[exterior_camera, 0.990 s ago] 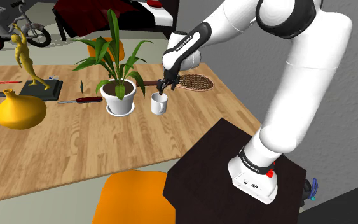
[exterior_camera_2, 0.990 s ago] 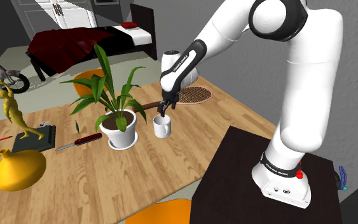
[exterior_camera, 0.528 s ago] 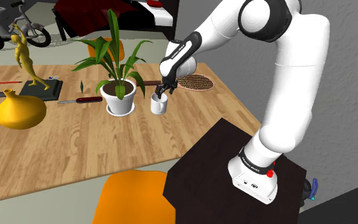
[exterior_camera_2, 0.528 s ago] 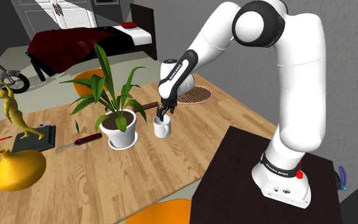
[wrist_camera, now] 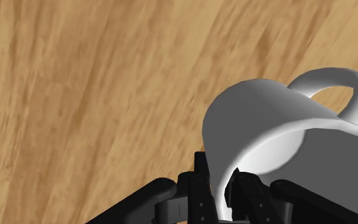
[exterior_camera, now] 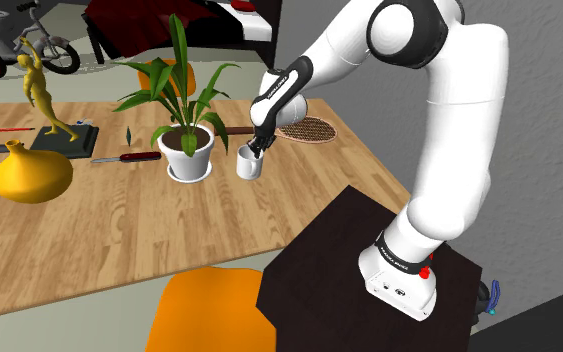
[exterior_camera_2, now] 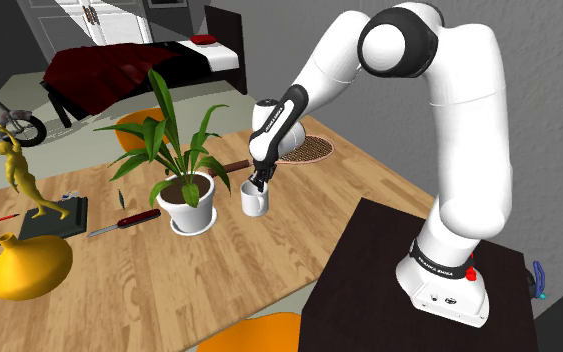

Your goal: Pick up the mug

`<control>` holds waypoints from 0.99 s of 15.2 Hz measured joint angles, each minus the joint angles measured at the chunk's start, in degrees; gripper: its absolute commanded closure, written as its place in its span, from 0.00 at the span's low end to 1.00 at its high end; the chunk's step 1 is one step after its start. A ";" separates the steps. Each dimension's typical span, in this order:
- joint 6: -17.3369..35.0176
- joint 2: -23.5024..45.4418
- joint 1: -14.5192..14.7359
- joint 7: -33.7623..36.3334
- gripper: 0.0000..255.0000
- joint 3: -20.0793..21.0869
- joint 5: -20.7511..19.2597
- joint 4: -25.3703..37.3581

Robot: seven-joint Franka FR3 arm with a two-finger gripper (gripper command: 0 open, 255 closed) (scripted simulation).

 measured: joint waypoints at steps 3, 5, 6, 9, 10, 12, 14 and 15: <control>0.00 0.01 -0.01 -0.01 1.00 0.00 0.00 0.00; 0.00 0.00 -0.01 -0.01 1.00 0.00 0.00 0.00; -0.01 0.00 0.01 0.02 1.00 -0.01 -0.01 -0.01; -1.21 -1.65 0.24 0.31 1.00 -0.17 -0.23 -0.45; -1.80 -2.02 0.26 0.37 1.00 -0.24 -0.31 -0.23; -3.11 -3.39 0.35 0.53 1.00 -0.40 -0.51 -0.30; -4.28 -4.73 0.45 0.70 1.00 -0.52 -0.71 -0.46; -4.85 -5.27 0.53 0.83 1.00 -0.57 -0.81 -0.41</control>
